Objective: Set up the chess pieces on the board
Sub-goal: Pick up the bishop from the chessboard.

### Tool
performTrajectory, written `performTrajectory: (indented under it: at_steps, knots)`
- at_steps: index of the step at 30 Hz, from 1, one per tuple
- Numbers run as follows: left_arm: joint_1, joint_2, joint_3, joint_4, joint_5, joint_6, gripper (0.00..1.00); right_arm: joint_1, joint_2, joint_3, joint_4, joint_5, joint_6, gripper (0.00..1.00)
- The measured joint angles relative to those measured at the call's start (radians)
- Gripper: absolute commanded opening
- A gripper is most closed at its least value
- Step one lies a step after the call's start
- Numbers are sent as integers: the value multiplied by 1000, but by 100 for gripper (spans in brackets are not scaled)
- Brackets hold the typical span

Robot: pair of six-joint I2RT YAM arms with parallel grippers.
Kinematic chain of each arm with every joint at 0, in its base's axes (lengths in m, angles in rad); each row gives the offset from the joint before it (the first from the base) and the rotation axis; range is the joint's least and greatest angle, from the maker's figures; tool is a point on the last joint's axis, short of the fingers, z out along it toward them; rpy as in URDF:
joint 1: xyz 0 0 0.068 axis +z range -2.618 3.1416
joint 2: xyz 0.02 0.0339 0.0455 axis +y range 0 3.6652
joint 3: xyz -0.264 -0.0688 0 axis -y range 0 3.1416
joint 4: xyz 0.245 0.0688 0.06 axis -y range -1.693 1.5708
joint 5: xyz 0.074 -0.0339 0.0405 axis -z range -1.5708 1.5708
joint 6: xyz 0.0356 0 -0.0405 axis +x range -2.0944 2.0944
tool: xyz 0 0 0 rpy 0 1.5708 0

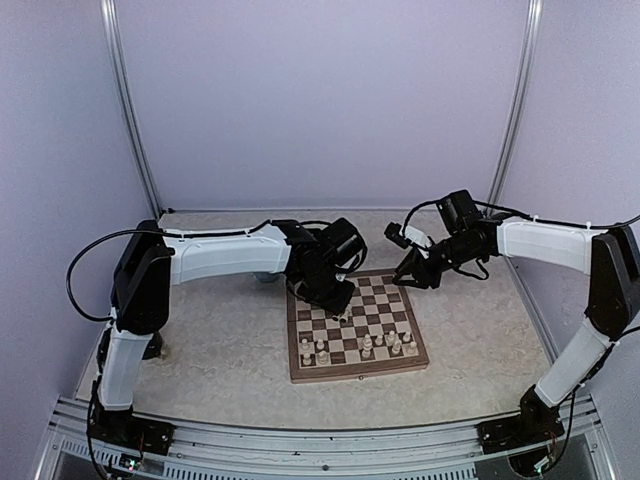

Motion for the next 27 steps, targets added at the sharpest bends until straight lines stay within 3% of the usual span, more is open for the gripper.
performTrajectory:
  at_steps: [21,27]
  knots:
    - [-15,75,28,-47,-20,-13,32,0,0,-2,0,-8,-14,32]
    - [-15,82,35,-48,-29,-6,18,0,0,-2,0,-19,-14,32]
